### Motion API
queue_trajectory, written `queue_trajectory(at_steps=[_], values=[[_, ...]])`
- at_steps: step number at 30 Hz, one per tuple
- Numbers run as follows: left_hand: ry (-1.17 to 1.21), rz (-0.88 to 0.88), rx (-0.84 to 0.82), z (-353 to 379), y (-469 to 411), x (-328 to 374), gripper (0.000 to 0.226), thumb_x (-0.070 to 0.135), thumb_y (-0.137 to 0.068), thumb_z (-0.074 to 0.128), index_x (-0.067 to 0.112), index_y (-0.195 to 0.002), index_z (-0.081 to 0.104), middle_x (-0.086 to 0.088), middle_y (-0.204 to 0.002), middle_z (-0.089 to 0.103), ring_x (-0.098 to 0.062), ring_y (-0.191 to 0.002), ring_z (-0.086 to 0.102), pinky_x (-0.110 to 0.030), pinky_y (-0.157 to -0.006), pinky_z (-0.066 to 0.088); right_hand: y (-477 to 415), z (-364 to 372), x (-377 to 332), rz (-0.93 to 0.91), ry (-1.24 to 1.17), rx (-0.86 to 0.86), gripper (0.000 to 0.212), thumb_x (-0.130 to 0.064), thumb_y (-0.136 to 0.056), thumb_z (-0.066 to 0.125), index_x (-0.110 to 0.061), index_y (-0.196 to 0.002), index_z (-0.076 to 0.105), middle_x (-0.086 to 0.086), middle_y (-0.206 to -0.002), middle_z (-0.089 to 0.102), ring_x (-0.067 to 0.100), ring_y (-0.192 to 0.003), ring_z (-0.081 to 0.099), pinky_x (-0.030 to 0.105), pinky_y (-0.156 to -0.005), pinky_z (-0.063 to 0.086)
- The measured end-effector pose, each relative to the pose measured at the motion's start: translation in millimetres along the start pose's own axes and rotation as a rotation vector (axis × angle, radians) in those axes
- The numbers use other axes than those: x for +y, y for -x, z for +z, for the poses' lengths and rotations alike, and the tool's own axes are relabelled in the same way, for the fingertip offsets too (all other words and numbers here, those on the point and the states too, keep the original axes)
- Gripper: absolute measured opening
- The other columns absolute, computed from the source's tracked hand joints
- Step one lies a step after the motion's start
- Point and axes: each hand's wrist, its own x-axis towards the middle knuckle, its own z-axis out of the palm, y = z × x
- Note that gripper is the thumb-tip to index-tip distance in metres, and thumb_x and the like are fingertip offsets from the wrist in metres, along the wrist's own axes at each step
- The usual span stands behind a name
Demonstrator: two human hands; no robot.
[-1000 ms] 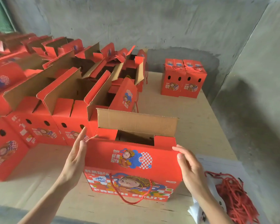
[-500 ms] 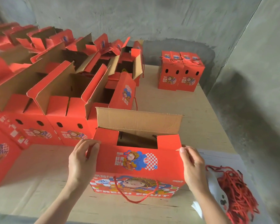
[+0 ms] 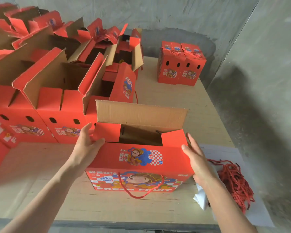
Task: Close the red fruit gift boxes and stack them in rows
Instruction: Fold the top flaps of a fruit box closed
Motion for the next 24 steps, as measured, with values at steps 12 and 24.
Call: queue_trajectory(at_steps=[12,24], values=[[0.123,-0.055,-0.099,0.1,-4.8,-3.8,0.054,0.0,-0.095,0.044,0.028,-0.141,0.035,0.0,-0.108,0.061,-0.001,-0.067,0.064,-0.015,-0.051,0.05,-25.3,8.8,-19.4,-0.289,0.239,-0.061,0.062,0.019,-0.079,0.056,-0.014,-0.127,0.037,0.003,-0.125,0.046,-0.019,-0.096,0.05,0.004,-0.083,0.04],[-0.009,0.269,-0.052,-7.0,-5.4,-16.4,0.069,-0.003,-0.083,0.063,0.048,-0.125,0.044,0.004,-0.126,0.053,0.003,-0.098,0.056,-0.01,-0.071,0.048,-19.2,-5.5,-20.8,-0.292,0.229,-0.203,0.032,-0.027,-0.089,0.061,-0.022,-0.12,0.052,0.0,-0.138,0.048,0.008,-0.124,0.044,0.033,-0.109,0.033]])
